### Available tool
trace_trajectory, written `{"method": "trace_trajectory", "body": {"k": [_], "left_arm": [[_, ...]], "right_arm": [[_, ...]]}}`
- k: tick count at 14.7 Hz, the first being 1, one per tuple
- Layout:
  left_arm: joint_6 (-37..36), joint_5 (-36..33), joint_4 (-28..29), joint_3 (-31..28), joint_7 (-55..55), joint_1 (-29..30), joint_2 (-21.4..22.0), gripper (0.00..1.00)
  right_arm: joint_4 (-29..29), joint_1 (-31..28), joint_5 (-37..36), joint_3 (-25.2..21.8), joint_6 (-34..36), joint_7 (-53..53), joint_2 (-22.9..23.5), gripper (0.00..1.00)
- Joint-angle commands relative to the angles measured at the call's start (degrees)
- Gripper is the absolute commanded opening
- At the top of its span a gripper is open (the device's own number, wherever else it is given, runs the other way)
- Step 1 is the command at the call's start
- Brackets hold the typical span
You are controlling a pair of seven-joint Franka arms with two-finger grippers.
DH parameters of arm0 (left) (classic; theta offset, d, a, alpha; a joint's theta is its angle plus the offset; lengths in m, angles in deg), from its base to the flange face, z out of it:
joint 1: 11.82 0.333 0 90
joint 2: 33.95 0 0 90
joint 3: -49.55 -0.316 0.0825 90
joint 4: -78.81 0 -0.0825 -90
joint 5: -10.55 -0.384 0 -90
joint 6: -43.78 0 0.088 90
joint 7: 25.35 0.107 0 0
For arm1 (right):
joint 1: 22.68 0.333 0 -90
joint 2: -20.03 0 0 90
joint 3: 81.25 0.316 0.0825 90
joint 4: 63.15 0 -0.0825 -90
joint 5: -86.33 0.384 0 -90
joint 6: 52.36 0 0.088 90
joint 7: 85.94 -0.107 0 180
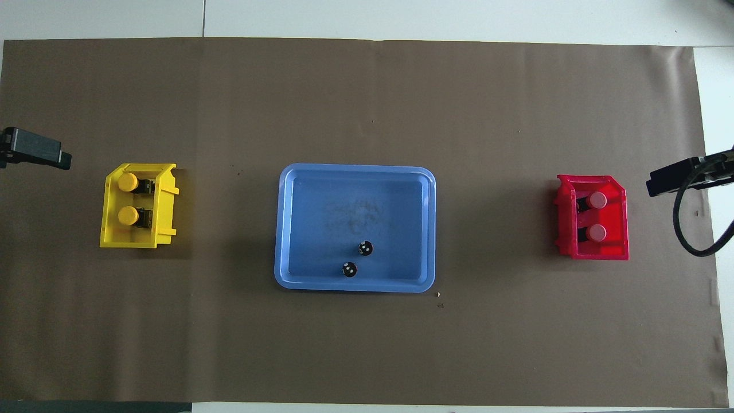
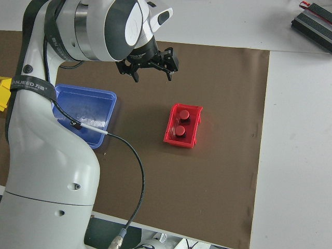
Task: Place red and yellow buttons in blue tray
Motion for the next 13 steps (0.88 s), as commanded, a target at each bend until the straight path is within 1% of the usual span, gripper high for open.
{"method": "trace_trajectory", "body": {"k": [1,9,10,13], "left_arm": [[1.32,-0.88,2.16,0.10,0.92,0.41,1.79,1.00],[1.32,-0.88,2.16,0.19,0.92,0.41,1.79,1.00],[1.32,-0.88,2.16,0.19,0.92,0.32,1.79,1.00],[1.32,-0.88,2.16,0.10,0.92,0.41,1.79,1.00]], "right_arm": [[-0.38,-0.49,1.11,-0.01,0.12,-0.08,-0.20,1.00],[-0.90,-0.40,0.85,-0.01,-0.32,0.53,-0.37,1.00],[-1.08,-0.31,0.85,-0.01,-1.19,0.71,-0.37,0.99],[-2.48,-0.58,0.85,-0.01,-2.87,1.33,-0.64,0.87]]}}
